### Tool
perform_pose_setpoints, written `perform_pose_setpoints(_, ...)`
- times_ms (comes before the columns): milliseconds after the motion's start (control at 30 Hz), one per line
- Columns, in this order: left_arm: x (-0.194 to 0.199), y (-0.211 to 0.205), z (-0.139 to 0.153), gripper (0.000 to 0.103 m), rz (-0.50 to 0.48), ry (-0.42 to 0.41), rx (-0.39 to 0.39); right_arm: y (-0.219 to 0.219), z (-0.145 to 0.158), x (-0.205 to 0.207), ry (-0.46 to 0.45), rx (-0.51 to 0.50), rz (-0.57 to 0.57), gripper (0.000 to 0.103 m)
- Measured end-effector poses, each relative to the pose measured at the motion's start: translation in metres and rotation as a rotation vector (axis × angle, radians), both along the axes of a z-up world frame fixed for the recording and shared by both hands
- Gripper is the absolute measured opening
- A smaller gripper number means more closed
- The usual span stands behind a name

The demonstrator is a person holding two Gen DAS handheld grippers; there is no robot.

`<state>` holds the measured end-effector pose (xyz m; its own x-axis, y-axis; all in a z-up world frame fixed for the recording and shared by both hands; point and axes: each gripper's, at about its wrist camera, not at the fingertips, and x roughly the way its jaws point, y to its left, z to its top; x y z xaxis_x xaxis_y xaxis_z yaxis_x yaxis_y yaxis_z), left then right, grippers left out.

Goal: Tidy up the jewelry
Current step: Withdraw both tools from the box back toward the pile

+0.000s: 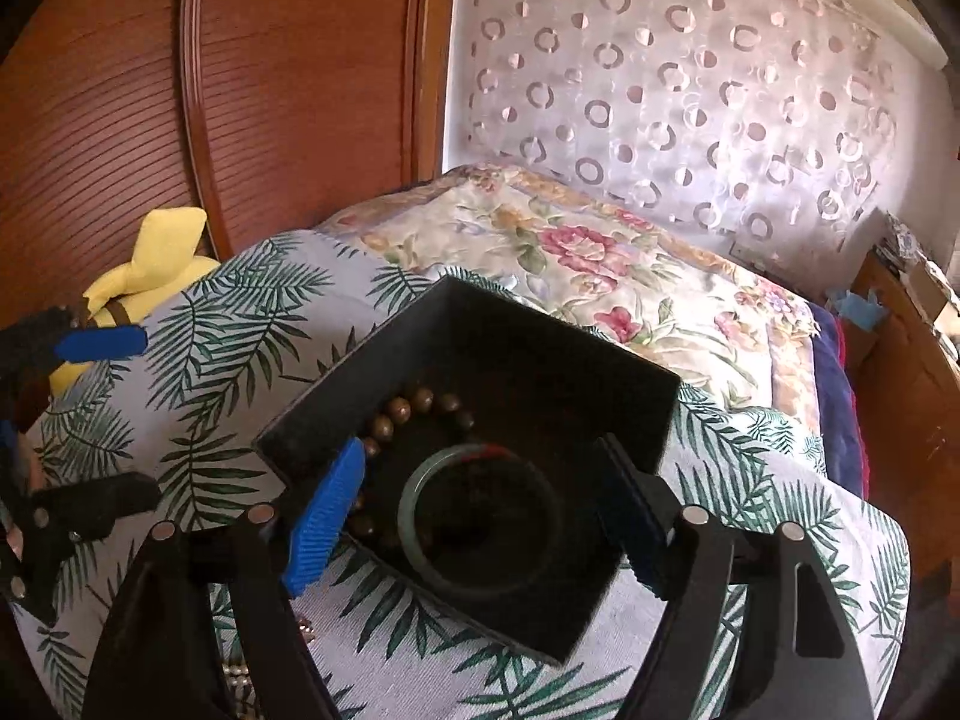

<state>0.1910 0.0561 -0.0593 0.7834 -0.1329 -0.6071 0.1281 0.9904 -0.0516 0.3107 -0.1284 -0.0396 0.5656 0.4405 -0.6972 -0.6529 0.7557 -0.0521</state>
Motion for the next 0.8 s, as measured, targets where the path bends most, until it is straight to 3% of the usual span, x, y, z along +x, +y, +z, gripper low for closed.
perform_pose_setpoints(333,-0.036,-0.018,-0.001,0.095,-0.025,-0.015,0.000,-0.050,0.016,-0.059,-0.011,0.077,-0.015,0.080)
perform_pose_setpoints(800,-0.076,-0.055,-0.005,0.095,-0.088,-0.025,0.061,-0.088,-0.006,-0.123,0.036,0.102,-0.005,0.080)
